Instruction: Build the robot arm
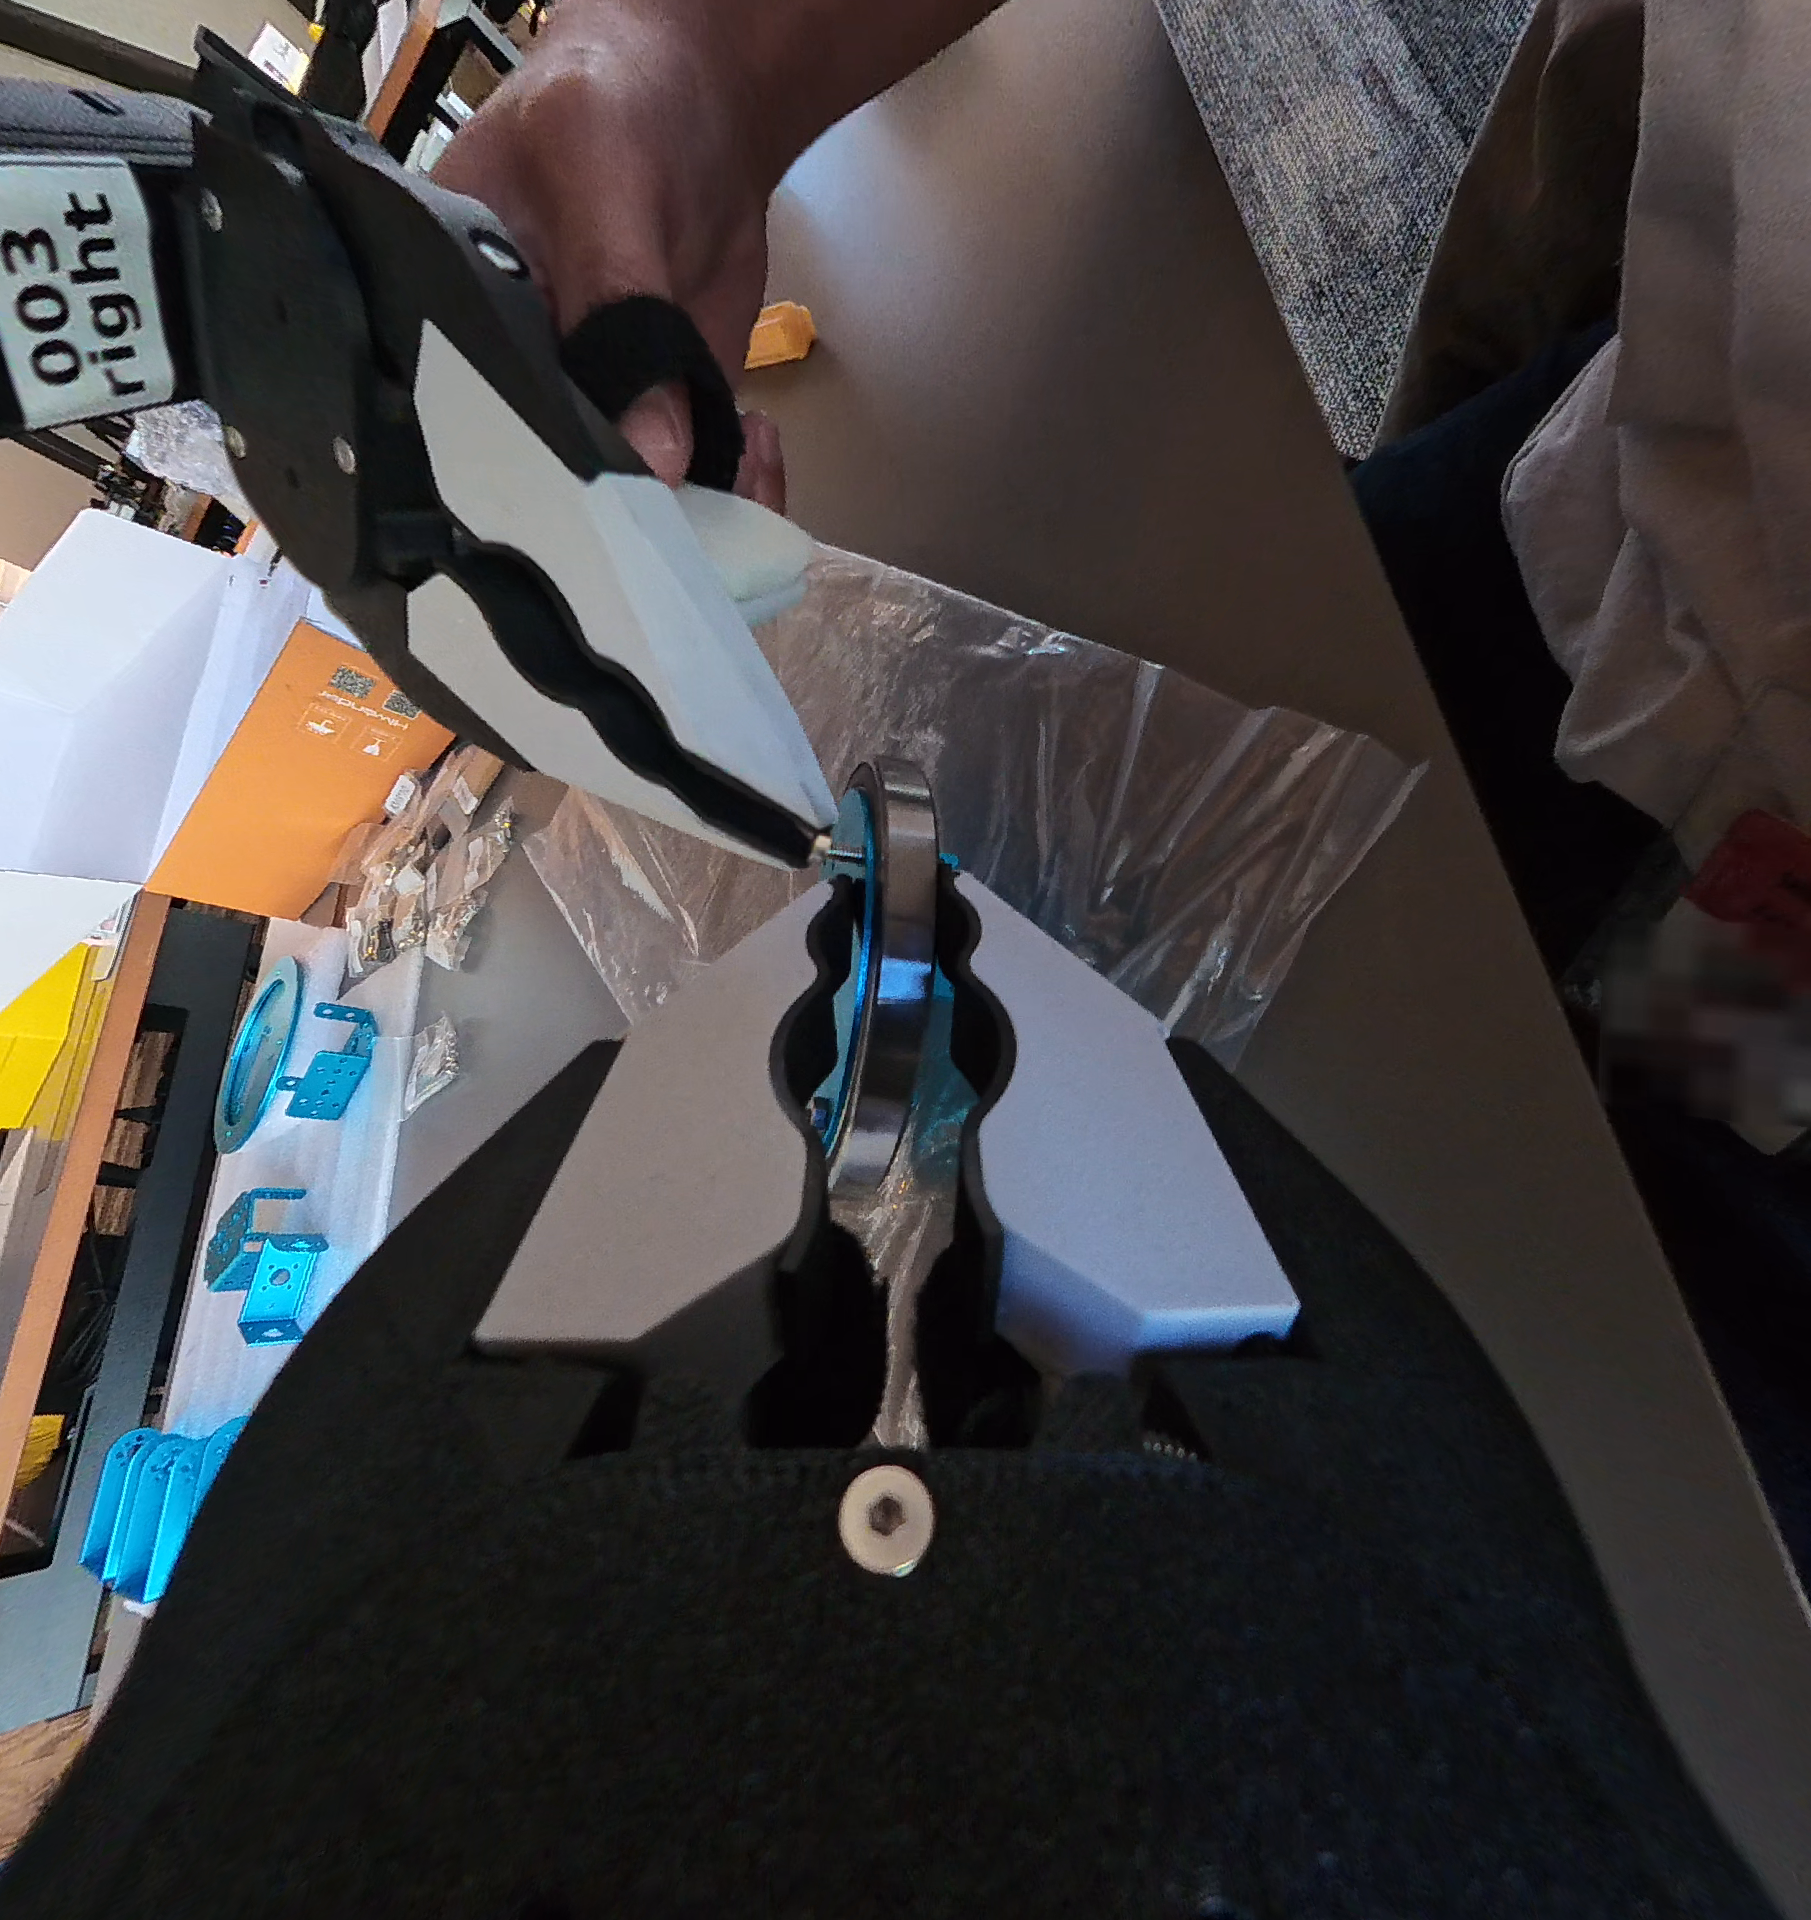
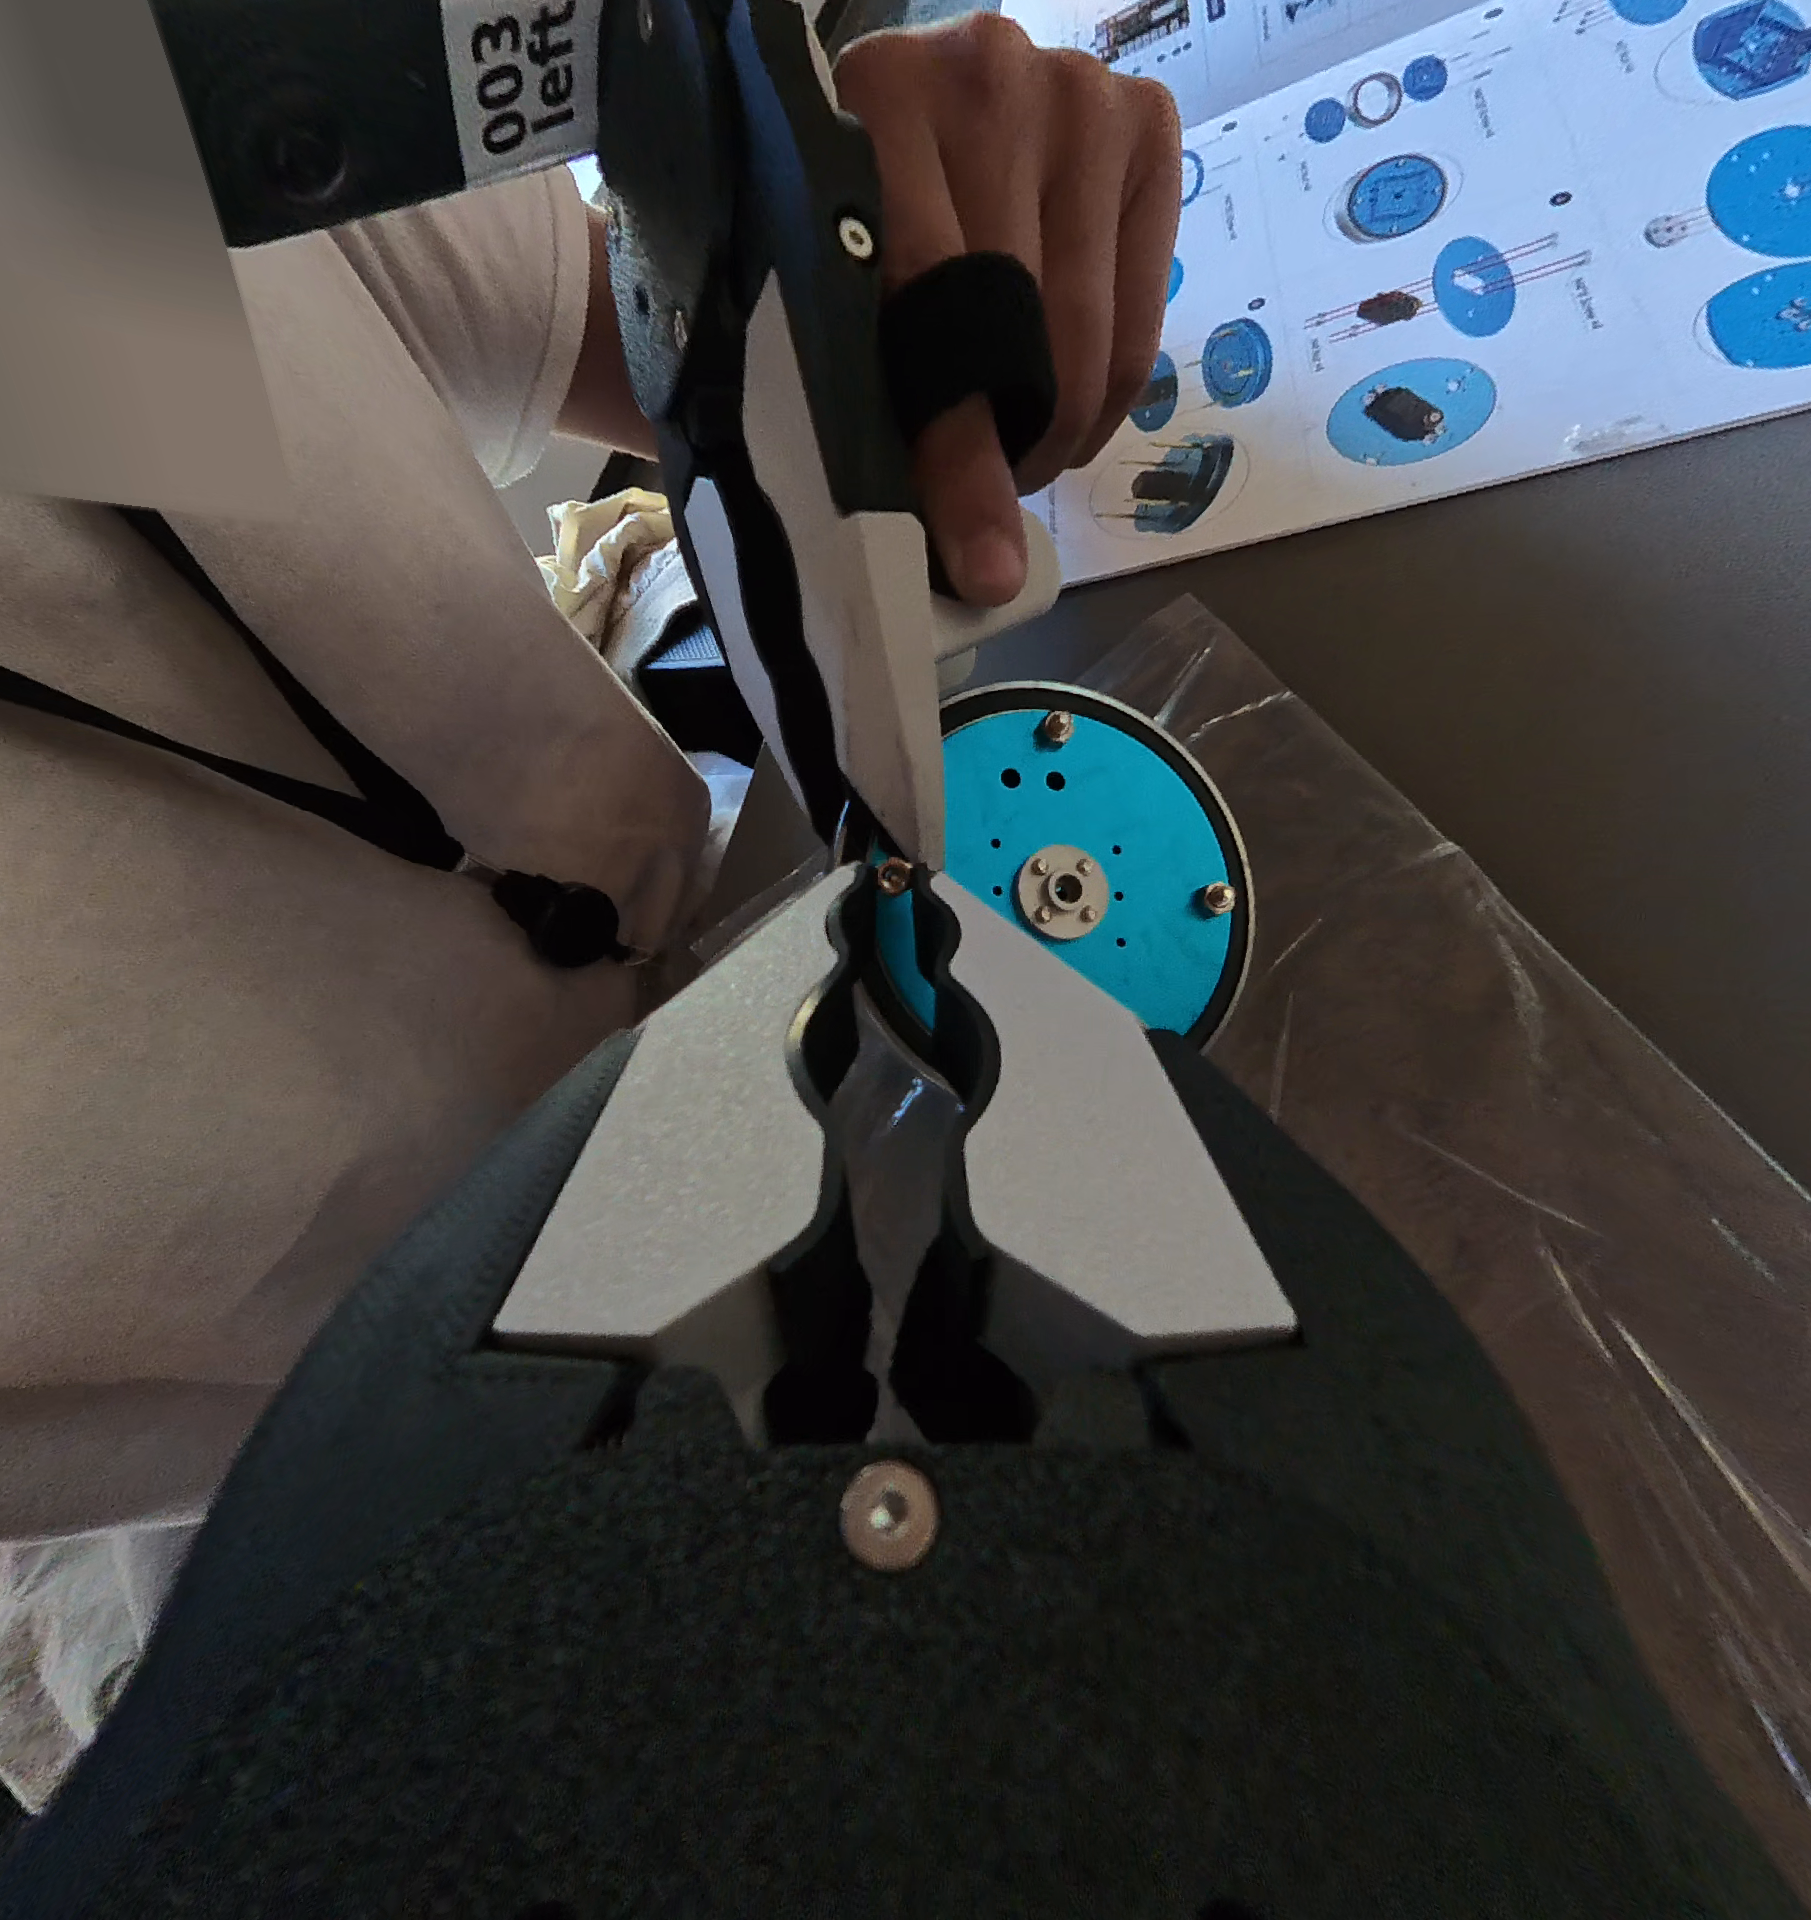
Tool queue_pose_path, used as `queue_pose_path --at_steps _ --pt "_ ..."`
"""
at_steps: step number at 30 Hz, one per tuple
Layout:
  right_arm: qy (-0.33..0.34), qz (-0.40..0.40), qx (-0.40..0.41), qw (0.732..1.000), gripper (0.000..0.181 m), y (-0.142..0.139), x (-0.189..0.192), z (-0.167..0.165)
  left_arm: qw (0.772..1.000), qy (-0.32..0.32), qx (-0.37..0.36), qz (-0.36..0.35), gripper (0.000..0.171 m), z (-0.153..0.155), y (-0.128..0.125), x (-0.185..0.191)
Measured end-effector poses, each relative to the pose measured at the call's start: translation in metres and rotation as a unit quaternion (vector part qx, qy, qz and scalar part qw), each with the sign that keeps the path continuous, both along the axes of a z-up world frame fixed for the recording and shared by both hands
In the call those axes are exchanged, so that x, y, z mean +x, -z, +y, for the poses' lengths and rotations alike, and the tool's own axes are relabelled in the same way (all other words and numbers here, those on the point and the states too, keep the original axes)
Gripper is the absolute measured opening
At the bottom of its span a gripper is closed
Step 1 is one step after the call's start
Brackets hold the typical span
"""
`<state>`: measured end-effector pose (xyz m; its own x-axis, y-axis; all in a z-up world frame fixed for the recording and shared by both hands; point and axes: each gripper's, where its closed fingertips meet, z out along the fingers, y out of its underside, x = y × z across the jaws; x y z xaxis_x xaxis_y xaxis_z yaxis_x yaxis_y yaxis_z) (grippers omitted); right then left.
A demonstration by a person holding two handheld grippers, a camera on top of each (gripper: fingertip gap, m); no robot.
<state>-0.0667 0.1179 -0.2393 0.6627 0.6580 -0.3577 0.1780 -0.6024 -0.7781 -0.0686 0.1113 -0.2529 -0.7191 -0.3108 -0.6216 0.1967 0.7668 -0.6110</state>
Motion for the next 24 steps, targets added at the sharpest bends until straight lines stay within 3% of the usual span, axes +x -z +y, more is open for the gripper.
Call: queue_pose_path --at_steps 6,13,24 --pt "-0.003 -0.011 -0.014 1.0 0.005 0.0016 -0.0003 0.0005 1.0 0.001 0.0 0.0 0.015 0.0 0.0001 0.0" --pt "-0.037 -0.077 -0.026 0.996 0.005 0.0028 0.0 -0.0011 1.0 0.002 0.002 -0.001 0.015 -0.0014 0.0003 0.0" --pt "-0.211 -0.163 -0.084 0.96 0.006 0.0054 -0.0016 -0.0054 1.0 0.011 0.003 -0.003 0.015 -0.0037 0.0007 -0.002"
